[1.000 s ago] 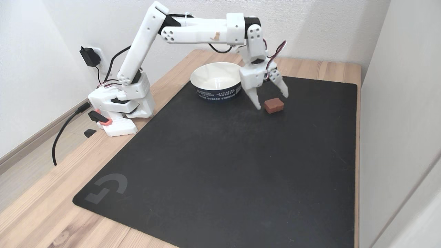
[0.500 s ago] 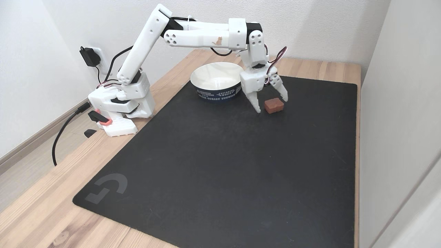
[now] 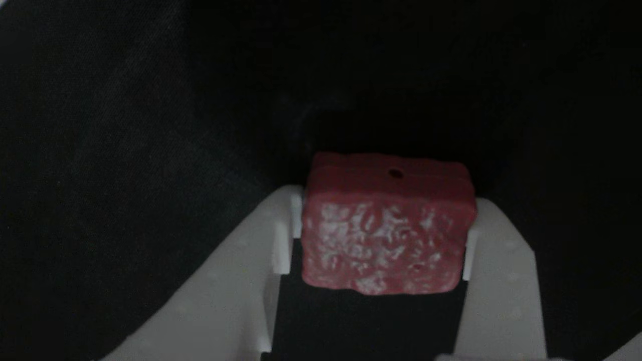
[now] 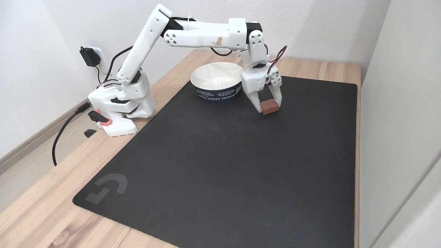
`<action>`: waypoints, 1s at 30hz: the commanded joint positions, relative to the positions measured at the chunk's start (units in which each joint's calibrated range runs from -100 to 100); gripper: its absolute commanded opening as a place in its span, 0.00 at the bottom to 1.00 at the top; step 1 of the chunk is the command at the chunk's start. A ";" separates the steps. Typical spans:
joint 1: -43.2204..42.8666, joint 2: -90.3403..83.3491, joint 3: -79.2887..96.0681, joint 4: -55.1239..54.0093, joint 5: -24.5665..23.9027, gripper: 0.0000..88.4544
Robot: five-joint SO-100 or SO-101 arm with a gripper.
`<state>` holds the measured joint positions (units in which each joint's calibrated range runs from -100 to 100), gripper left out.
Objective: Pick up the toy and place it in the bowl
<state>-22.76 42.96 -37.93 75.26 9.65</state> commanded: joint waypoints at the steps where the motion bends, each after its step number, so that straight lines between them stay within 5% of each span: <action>1: 0.30 -0.15 -1.05 -1.60 -0.26 0.02; 15: -4.71 -17.83 5.26 -2.19 -1.51 0.02; 30: -15.51 -46.76 53.21 -18.28 -7.20 0.02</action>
<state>-35.33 5.83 5.24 62.26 2.81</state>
